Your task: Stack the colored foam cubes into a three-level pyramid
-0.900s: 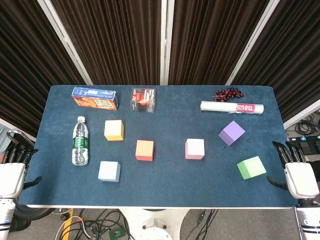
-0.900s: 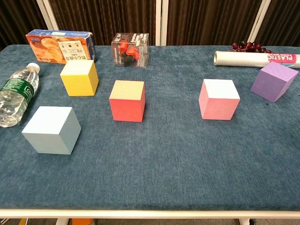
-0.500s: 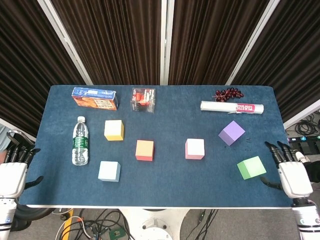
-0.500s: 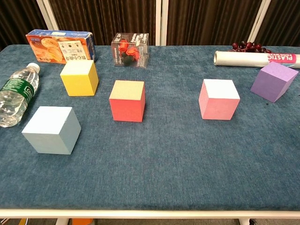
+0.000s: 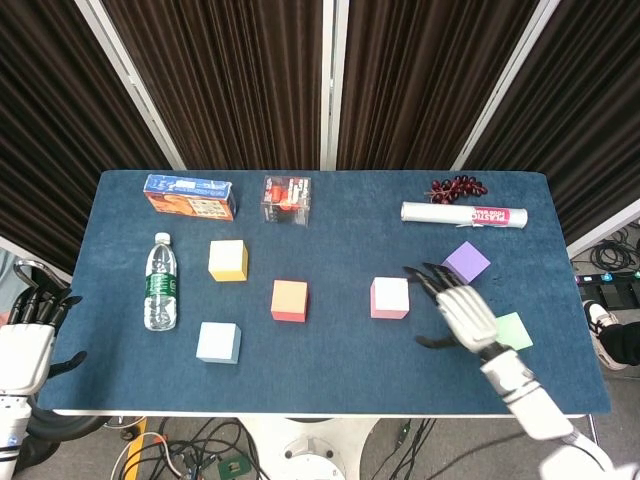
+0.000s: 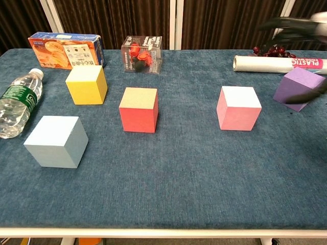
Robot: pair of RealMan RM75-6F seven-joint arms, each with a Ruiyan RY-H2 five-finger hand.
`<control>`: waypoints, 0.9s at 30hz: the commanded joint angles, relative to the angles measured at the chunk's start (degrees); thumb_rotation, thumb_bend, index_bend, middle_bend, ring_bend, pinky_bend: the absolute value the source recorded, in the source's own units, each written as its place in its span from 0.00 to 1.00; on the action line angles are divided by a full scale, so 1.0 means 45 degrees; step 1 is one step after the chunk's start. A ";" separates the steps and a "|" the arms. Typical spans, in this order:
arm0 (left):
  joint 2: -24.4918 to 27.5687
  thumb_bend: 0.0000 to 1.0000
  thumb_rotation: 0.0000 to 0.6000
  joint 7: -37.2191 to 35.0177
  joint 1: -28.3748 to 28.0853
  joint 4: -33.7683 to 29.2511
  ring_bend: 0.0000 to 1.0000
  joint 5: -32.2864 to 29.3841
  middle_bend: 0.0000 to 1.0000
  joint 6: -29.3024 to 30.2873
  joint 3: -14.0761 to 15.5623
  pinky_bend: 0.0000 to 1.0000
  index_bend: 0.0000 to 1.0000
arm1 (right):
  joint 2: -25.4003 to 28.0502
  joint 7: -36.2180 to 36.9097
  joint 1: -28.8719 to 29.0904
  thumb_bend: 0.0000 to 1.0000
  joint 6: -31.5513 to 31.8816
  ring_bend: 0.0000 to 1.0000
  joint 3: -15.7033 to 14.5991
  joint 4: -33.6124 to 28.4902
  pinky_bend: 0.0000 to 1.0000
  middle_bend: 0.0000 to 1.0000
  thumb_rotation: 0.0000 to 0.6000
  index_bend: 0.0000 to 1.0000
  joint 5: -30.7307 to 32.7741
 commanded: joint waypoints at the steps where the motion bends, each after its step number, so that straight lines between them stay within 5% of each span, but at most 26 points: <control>1: -0.0010 0.00 1.00 -0.0071 -0.0006 0.0054 0.05 0.0011 0.15 0.0001 -0.0006 0.08 0.21 | -0.2088 -0.1301 0.1649 0.04 -0.1623 0.00 0.1114 0.0501 0.08 0.21 1.00 0.00 0.2449; 12: 0.0029 0.00 1.00 -0.0319 -0.0002 0.0264 0.05 0.0036 0.15 -0.0109 0.0077 0.08 0.21 | -0.6177 -0.3762 0.4480 0.02 -0.2394 0.00 0.1791 0.3206 0.03 0.19 1.00 0.00 0.6785; 23: -0.0019 0.00 1.00 -0.0888 -0.0057 0.0717 0.05 0.0017 0.15 -0.0226 0.0062 0.08 0.21 | -0.8327 -0.4163 0.5630 0.02 -0.1898 0.00 0.2120 0.5392 0.01 0.19 1.00 0.00 0.7461; 27: -0.0045 0.00 1.00 -0.1175 -0.0061 0.0866 0.05 0.0020 0.15 -0.0282 0.0094 0.08 0.21 | -0.9101 -0.3856 0.5767 0.10 -0.1549 0.02 0.2162 0.6327 0.01 0.33 1.00 0.05 0.7098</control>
